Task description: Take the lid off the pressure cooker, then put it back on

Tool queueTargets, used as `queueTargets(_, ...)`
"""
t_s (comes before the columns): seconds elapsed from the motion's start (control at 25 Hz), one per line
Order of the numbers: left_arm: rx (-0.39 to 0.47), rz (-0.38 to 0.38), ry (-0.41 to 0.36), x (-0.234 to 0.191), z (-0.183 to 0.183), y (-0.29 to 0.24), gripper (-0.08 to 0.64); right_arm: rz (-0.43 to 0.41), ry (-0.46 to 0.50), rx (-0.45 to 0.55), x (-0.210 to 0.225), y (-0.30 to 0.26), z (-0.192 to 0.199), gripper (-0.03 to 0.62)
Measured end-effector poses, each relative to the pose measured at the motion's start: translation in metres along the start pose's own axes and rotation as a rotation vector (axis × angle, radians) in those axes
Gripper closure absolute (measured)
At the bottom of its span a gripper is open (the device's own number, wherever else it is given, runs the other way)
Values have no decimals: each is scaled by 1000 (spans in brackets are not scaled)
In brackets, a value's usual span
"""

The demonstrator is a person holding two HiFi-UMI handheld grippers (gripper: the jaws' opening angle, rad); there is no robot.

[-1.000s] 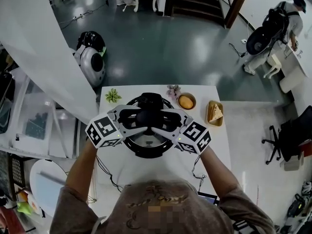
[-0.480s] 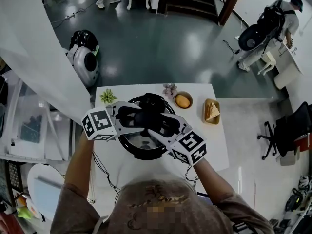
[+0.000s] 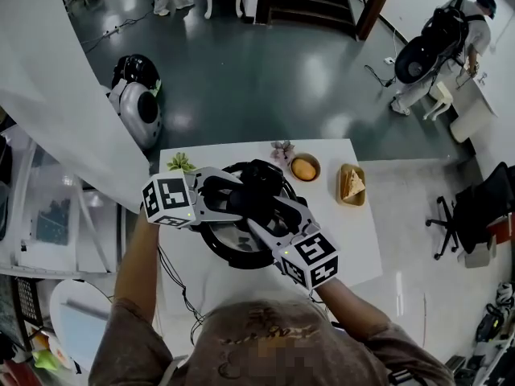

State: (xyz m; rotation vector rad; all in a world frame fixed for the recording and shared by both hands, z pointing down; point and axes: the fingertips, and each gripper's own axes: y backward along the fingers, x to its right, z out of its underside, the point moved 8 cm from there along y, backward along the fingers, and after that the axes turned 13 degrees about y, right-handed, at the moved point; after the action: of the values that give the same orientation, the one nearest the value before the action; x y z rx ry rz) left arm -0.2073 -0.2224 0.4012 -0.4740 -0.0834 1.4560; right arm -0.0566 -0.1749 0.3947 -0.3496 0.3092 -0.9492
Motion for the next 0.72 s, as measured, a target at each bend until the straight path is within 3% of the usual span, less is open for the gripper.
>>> queueTargets(0.28,-8,28,-13,-1,-2,-4,298,40,-33,-10,-1,3,0,336)
queueTargets(0.72,-14,-13,-22,3,-10,0,296,18,9,-2,2,5,-8,336)
